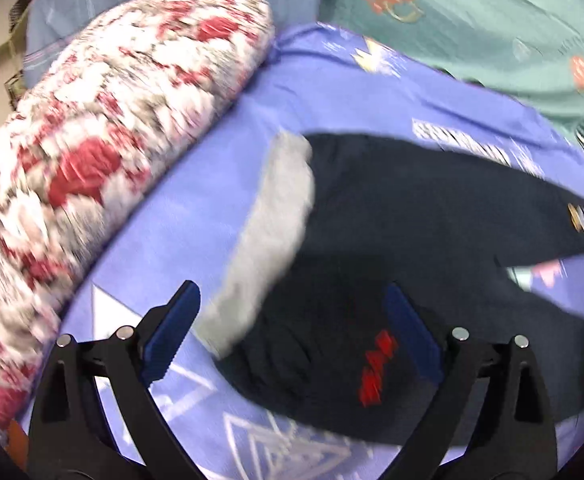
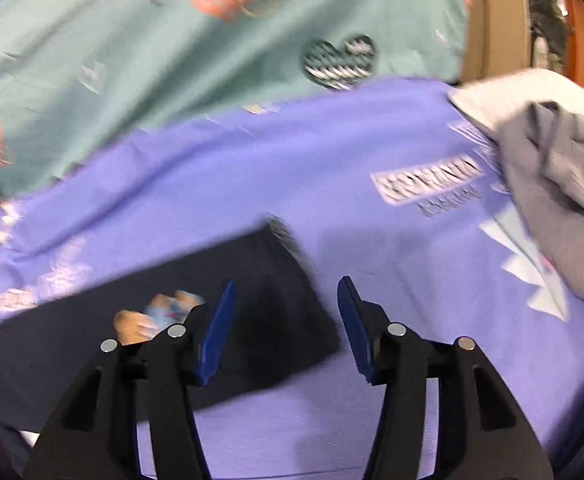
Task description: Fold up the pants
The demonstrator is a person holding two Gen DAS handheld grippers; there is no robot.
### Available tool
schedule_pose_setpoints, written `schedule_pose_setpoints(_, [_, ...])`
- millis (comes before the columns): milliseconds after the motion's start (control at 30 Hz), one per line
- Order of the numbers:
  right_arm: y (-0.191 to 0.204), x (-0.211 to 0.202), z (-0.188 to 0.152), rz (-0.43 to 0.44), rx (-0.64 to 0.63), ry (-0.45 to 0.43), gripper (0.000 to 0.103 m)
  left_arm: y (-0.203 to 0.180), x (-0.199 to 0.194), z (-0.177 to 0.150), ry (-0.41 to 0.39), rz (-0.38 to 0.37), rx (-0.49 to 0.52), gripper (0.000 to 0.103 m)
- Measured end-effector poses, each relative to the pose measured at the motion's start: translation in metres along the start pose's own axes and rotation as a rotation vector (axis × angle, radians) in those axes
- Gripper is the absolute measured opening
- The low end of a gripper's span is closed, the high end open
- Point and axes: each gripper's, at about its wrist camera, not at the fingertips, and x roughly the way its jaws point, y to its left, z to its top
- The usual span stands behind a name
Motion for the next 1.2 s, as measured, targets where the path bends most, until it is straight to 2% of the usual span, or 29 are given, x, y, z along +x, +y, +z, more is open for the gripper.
schedule_pose_setpoints(67, [0.019,0.004,0.003,0.15,0.014,0.059,0.054,0.005,0.014,0.02,-0.007,0.003,-0.017,0.095])
schedule_pose_setpoints(100, [0.029,0.008,0.002,0.181,0.002,0.081,0.054,0.005,0.022,0.028,0.004,-0.001,-0.021,0.095])
schedule_pose_setpoints(167, [0.054,0.012,-0.001,0.191,-0.054,0.102,0.054,0.004,0.041,0.044,0.036,-0.019,-0.016,0.095])
schedule_pose_setpoints(233, [0.075,0.012,-0.003,0.201,-0.1,0.102,0.054,0.003,0.067,0.063,0.078,0.011,0.008,0.095])
schedule_pose_setpoints(333, [0.096,0.013,-0.011,0.212,-0.158,0.094,0.057,-0.003,0.092,0.079,0.093,0.033,0.062,0.094])
schedule_pose_setpoints(433, [0.106,0.017,-0.015,0.167,-0.202,0.08,0.069,-0.003,0.114,0.089,0.115,0.064,0.097,0.094])
schedule_pose_setpoints(500, [0.105,0.02,-0.012,0.189,-0.208,0.093,0.071,0.0,0.123,0.094,0.123,0.061,0.098,0.094])
schedule_pose_setpoints(567, [0.108,0.027,-0.013,0.238,-0.212,0.144,0.071,0.002,0.13,0.098,0.12,0.045,0.094,0.094])
schedule_pose_setpoints(600, [0.11,0.03,-0.015,0.253,-0.213,0.161,0.071,0.003,0.134,0.101,0.124,0.033,0.094,0.09])
schedule_pose_setpoints(633, [0.112,0.034,-0.017,0.269,-0.219,0.185,0.071,0.003,0.139,0.103,0.138,0.01,0.096,0.079])
schedule_pose_setpoints(667, [0.115,0.036,-0.019,0.263,-0.229,0.191,0.071,0.002,0.142,0.104,0.153,-0.018,0.098,0.047])
schedule_pose_setpoints(700, [0.12,0.038,-0.022,0.233,-0.252,0.19,0.071,-0.001,0.147,0.105,0.187,-0.082,0.104,0.036])
schedule_pose_setpoints(733, [0.123,0.04,-0.023,0.214,-0.27,0.187,0.071,-0.004,0.148,0.106,0.18,-0.066,0.116,0.034])
schedule_pose_setpoints(833, [0.132,0.046,-0.028,0.236,-0.291,0.209,0.071,-0.017,0.143,0.107,0.135,0.005,0.204,0.012])
schedule_pose_setpoints(933, [0.14,0.052,-0.032,0.239,-0.295,0.227,0.071,-0.011,0.141,0.11,0.134,-0.006,0.18,0.011])
schedule_pose_setpoints(1133, [0.151,0.064,-0.032,0.104,-0.402,0.176,0.071,0.005,0.144,0.121,0.136,-0.044,0.078,0.01])
schedule_pose_setpoints(1167, [0.149,0.069,-0.03,0.053,-0.422,0.16,0.08,0.006,0.143,0.121,0.137,-0.047,0.071,0.01])
schedule_pose_setpoints(1200, [0.142,0.072,-0.023,0.025,-0.398,0.152,0.08,0.007,0.144,0.121,0.14,-0.05,0.061,0.01])
